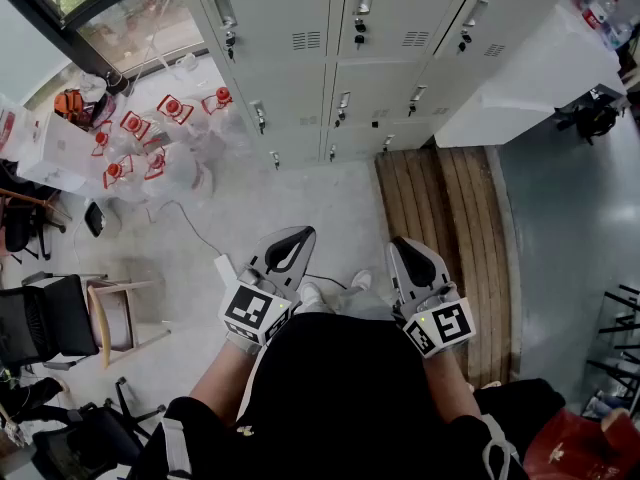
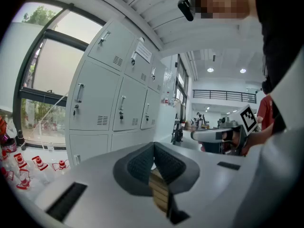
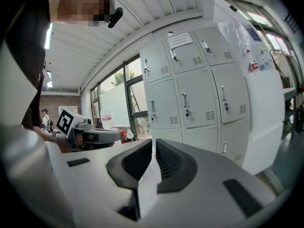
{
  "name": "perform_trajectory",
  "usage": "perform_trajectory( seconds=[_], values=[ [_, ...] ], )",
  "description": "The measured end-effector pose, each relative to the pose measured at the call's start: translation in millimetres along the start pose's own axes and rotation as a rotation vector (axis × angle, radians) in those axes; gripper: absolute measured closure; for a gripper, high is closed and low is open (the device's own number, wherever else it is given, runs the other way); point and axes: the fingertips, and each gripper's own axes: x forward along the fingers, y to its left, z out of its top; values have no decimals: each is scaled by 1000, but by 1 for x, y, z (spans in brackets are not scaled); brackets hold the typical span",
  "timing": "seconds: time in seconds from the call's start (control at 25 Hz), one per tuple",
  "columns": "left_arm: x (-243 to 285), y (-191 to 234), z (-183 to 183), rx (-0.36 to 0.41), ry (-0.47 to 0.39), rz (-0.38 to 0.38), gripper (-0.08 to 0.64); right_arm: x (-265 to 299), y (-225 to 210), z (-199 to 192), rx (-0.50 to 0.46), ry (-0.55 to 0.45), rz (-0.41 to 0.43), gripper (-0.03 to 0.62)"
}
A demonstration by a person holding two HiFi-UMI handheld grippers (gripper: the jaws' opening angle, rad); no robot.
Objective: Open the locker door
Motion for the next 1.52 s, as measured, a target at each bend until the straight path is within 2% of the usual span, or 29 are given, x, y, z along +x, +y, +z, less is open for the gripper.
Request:
perform_trajectory(
  seconds=[0.32,0.64,0.92,1.08,1.24,1.52],
  values=[
    [2,-3,-3,-24,19,29,537,8,2,3,3,-2,49,548],
    [34,-16,5,-15,24,101,537,9,-32,10,43,-19,130,548],
    [53,-14,-9,-18,68,187,537,24,-62,4,58,-14,208,548],
    [56,9,-16,-56,79,232,537,44,-67,-3,82,11,231,548],
    [63,50,-12,-79,65,251,537,78,-67,1,84,26,241,548],
    [73,152,9,-59,51,215,537,174,-56,14,64,44,201,548]
  ],
)
